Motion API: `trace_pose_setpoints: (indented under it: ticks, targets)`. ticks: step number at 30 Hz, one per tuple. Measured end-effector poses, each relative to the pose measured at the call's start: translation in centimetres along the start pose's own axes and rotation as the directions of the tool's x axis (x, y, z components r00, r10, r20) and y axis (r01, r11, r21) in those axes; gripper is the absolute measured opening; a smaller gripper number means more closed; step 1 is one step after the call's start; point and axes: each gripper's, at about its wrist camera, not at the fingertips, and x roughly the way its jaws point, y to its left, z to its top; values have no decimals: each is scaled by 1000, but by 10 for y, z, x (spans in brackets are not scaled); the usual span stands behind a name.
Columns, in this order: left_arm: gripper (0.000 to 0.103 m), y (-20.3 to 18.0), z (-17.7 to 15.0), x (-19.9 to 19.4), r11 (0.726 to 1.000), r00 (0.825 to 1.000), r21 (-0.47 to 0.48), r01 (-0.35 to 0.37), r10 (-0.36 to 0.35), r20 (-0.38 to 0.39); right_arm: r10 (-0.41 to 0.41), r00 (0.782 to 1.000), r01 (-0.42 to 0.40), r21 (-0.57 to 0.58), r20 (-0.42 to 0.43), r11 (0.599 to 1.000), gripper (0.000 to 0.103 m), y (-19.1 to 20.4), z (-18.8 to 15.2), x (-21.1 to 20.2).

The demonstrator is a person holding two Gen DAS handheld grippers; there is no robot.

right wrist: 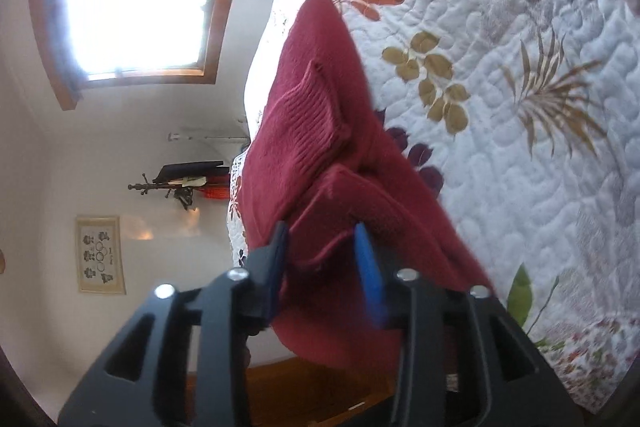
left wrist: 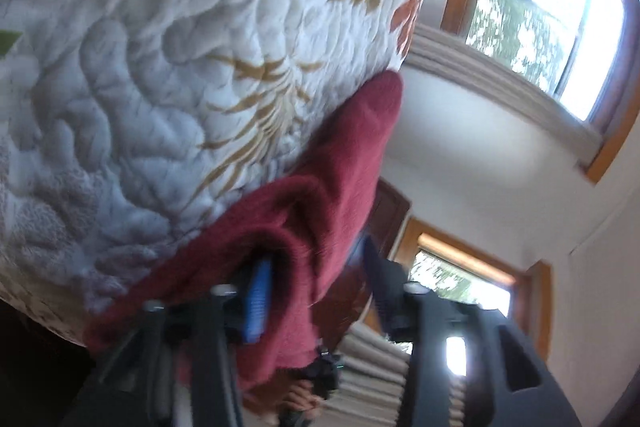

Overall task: Fold small clothes
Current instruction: 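Lay the folded hem flat and open both tools, then grasp the folded sweater edge with both tools and lift it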

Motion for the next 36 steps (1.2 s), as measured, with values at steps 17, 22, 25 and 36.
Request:
trace_pose_setpoints:
  ticks: [17,22,25,36]
  targets:
    - [79,-66,3,8,995,989,103,-9,-6,149,-358,926,374,-442,125,815,46,47,-28,-41]
    - [81,-106,-22,32,822,945,472,-318,312,93,-440,894,410,-551,84,727,67,55,-61,-11]
    - [82,-111,-35,50,661,881,617,-428,456,124,-427,900,413,-488,89,769,67,46,-45,5]
    - [72,-94,-62,93,209,714,843,-497,651,259,-460,887,428,-447,40,786,67,30,-7,47]
